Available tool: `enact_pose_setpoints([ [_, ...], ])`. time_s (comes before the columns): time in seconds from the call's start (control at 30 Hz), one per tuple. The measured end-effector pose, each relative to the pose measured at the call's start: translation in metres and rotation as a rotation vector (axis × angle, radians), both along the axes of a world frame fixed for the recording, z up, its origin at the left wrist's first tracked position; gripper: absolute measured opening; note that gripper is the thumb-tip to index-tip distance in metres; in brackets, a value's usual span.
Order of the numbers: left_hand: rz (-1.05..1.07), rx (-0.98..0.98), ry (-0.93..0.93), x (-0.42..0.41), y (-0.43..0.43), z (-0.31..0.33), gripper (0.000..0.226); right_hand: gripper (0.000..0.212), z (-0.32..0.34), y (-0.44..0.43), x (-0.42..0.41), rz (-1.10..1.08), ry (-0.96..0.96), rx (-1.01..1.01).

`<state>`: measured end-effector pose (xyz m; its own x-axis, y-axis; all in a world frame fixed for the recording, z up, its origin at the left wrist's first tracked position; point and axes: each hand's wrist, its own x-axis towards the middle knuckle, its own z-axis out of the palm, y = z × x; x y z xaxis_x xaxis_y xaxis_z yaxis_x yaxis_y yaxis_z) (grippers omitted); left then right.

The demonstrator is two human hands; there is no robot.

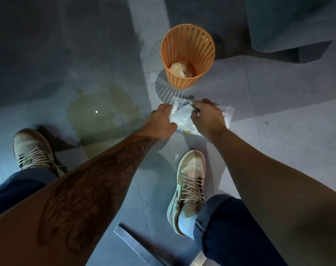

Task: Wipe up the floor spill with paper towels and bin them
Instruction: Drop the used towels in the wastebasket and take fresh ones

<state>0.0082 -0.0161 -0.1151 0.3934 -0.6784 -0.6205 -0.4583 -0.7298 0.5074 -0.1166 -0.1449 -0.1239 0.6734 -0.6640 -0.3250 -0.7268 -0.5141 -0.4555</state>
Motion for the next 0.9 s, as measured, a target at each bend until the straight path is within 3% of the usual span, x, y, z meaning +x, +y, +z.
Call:
enact_pose_setpoints([
  [0.1,-0.011,0.002,-0.008,0.000,-0.001,0.004,0.064,0.006,0.023,0.001,-0.004,-0.389,-0.209,0.220],
  [0.17,-0.014,0.016,-0.009,-0.002,-0.002,0.009,0.063,0.017,0.041,0.001,-0.003,-0.668,-0.357,0.391],
  [0.3,-0.021,0.048,-0.001,-0.004,-0.003,0.015,0.071,0.015,0.068,-0.006,0.000,-1.039,-0.611,0.565],
  [0.5,-0.007,0.067,0.154,-0.007,-0.005,0.033,0.085,0.015,0.090,-0.009,0.004,-1.033,-0.610,0.467],
  [0.63,-0.008,0.079,0.132,-0.007,-0.001,0.042,0.083,0.008,0.094,-0.008,0.005,-0.785,-0.423,0.318],
  [0.77,0.042,0.119,0.145,-0.004,0.004,0.048,0.089,0.010,0.103,-0.007,0.008,-0.933,-0.536,0.300],
  [0.9,0.057,0.138,0.146,-0.005,0.004,0.051,0.083,0.011,0.107,-0.010,0.005,-1.156,-0.597,0.418],
])
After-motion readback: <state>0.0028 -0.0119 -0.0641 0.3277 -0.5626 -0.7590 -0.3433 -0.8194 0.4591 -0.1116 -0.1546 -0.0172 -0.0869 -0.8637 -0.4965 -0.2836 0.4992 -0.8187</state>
